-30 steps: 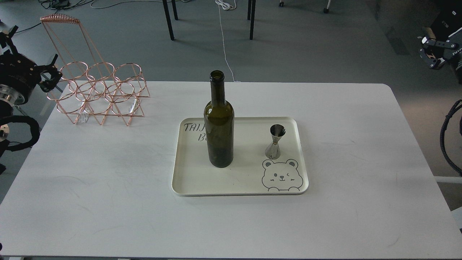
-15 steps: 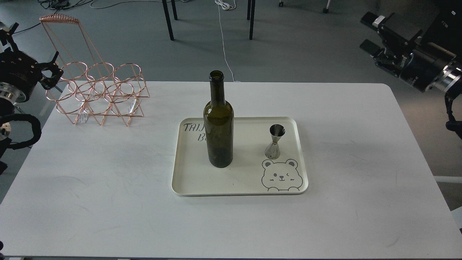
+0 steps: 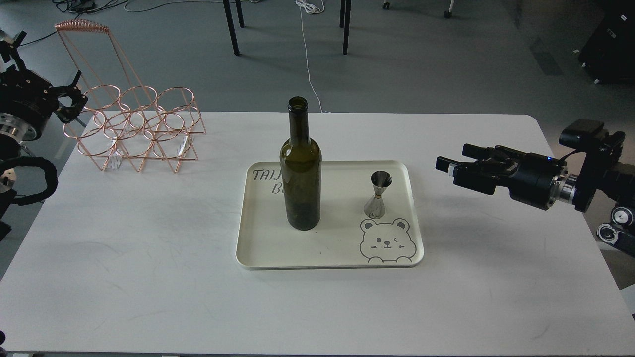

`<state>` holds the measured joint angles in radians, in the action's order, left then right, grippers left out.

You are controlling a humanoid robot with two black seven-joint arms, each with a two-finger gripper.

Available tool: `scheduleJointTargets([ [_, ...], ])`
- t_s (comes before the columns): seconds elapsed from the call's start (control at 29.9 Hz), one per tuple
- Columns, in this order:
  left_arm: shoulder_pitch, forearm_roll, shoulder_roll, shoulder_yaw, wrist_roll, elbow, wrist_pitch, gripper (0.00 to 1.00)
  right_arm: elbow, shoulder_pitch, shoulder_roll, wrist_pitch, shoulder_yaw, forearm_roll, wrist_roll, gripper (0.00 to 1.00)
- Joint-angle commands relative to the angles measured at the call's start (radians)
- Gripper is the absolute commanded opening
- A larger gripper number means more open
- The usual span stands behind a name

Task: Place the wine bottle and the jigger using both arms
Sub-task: 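Reach the right gripper down to the metal jigger on the tray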

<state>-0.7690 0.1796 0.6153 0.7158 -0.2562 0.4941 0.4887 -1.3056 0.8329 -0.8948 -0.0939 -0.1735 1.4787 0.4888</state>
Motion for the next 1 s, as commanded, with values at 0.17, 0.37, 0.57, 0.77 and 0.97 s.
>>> scheduleJointTargets([
  [0.17,0.007,0.0,-0.005,-0.001,-0.001,0.0,0.0,0.98,0.147,-0.064,0.1,-0.147,0.089,0.047,0.0,0.98],
  [0.37,0.01,-0.002,0.0,-0.003,0.0,0.0,0.0,0.98,0.226,-0.083,0.209,-0.185,0.127,0.132,0.0,0.97],
  [0.57,0.008,-0.002,0.0,-0.003,0.002,0.0,0.0,0.98,0.333,-0.1,0.347,-0.311,0.18,0.135,0.0,0.95],
  [0.77,0.007,-0.002,-0.002,-0.001,0.0,0.0,0.0,0.98,0.402,-0.075,0.442,-0.337,0.181,0.135,0.0,0.95],
  [0.97,0.005,-0.002,0.004,-0.001,0.0,0.0,0.0,0.98,0.474,-0.031,0.497,-0.339,0.209,0.14,0.0,0.91],
])
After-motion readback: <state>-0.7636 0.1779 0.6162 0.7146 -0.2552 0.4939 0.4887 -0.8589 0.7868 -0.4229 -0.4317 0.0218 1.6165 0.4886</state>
